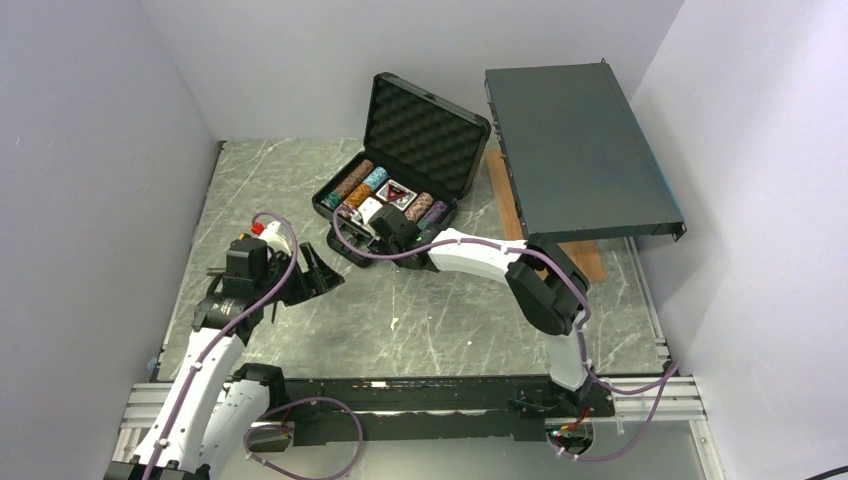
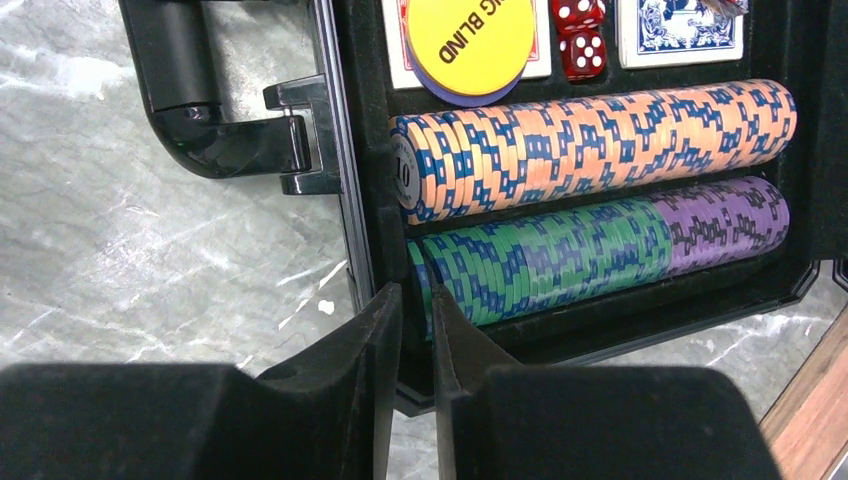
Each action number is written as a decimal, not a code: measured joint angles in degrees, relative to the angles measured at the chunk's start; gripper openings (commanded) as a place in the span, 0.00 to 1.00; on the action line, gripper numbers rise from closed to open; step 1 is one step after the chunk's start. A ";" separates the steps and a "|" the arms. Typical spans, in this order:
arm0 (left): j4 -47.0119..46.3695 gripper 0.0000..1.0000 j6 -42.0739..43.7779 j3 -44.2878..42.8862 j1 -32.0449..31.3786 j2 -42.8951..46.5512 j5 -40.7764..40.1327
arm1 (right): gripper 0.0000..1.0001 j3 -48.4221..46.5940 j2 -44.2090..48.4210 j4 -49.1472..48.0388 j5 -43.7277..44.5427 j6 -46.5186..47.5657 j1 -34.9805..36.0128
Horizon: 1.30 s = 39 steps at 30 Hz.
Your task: Pack up texas hold em set
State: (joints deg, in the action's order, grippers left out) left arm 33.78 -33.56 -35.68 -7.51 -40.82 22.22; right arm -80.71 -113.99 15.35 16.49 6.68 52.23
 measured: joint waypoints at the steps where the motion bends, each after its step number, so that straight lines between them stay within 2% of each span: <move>1: 0.00 0.81 -0.02 0.00 0.00 0.17 0.02 | 0.23 0.00 0.20 0.13 0.00 -0.11 0.00; 9: -0.09 0.82 -0.09 0.31 0.00 0.17 0.61 | 0.25 0.22 2.67 1.44 3.45 -0.50 -0.57; 13: -0.11 0.86 -0.07 0.42 0.00 0.17 1.57 | 0.41 0.96 6.08 2.54 4.72 -2.54 -0.72; 16: -0.52 0.93 0.52 0.31 0.00 0.83 3.37 | 0.54 3.08 12.90 4.26 5.31 -5.97 -0.72; 20: -0.48 0.97 2.78 -3.06 0.00 3.56 4.76 | 0.72 8.04 31.10 6.64 5.35 -10.91 -0.72; 22: -0.94 0.98 4.20 -7.54 0.00 5.49 4.85 | 0.88 8.79 40.79 7.69 5.60 -12.87 -0.72; 24: -1.90 0.99 5.46 -11.47 0.00 7.15 4.61 | 0.98 8.76 49.92 8.50 6.27 -14.56 -0.72; 29: -4.57 0.99 8.85 -20.44 0.00 12.76 1.38 | 1.00 7.61 65.79 12.68 9.73 -15.72 -0.76; 32: -5.27 0.99 10.40 -23.30 0.00 15.43 -0.90 | 1.00 5.60 71.56 14.95 11.87 -15.34 -0.83; 36: -5.62 0.99 11.52 -25.53 0.00 17.00 -3.17 | 1.00 3.85 75.95 16.06 13.84 -15.13 -0.83; 39: -5.53 0.99 11.32 -25.79 0.00 16.98 -3.67 | 1.00 3.96 75.41 16.15 14.60 -15.76 -0.85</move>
State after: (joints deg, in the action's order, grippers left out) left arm 28.25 -22.24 -61.47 -7.51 -23.83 18.55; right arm -76.75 -38.59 31.51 31.09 -9.08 51.37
